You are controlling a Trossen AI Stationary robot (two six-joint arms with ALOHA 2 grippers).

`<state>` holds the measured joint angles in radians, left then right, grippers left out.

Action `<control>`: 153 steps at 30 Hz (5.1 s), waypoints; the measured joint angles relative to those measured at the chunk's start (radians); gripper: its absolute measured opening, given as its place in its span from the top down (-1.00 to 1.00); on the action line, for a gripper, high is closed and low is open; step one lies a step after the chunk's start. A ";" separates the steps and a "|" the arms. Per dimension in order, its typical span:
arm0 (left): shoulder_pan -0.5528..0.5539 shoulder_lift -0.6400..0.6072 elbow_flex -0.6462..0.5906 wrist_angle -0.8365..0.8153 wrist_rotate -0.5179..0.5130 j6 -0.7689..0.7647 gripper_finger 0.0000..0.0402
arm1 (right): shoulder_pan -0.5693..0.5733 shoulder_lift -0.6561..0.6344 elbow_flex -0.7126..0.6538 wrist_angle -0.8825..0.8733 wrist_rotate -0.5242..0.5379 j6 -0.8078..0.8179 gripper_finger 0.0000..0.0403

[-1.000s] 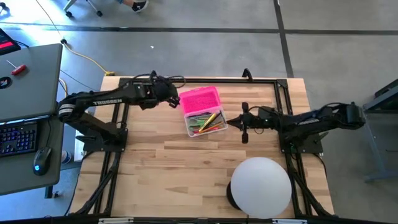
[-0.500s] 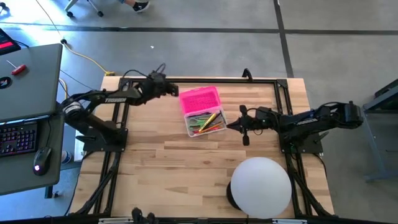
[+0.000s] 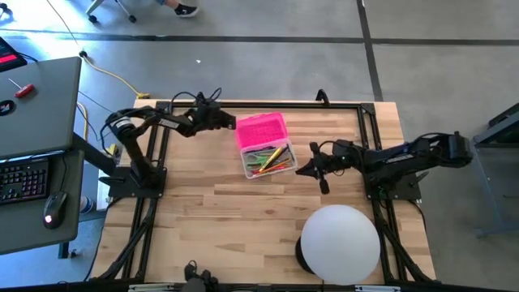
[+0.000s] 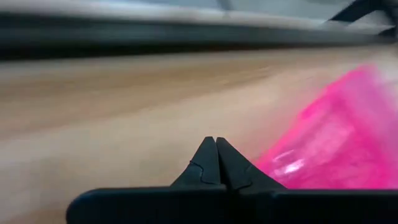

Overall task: Pick & place school supplies into a supply box
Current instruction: Close the pink supply box

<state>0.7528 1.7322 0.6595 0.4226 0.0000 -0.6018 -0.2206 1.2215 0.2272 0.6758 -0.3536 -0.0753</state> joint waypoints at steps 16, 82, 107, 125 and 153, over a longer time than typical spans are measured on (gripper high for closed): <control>-0.034 0.119 0.267 -0.204 0.065 0.051 0.89 | 0.080 0.249 0.078 0.066 0.002 -0.018 1.00; -0.201 0.116 0.535 -0.447 0.160 0.261 0.95 | 0.078 0.417 0.211 -0.119 0.187 -0.060 1.00; -0.304 0.013 0.541 -0.545 0.106 0.306 0.93 | 0.077 0.417 0.211 -0.140 0.196 -0.026 1.00; -0.507 0.032 0.527 -0.600 0.090 0.309 0.95 | 0.070 0.421 0.210 -0.155 0.353 -0.044 1.00; -0.418 0.058 0.539 -0.494 -0.134 0.303 0.91 | 0.009 0.143 0.211 -0.057 0.776 -0.080 1.00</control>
<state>0.3345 1.7901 1.1985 -0.0709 -0.1336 -0.2991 -0.2114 1.3643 0.4387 0.6185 0.4225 -0.1557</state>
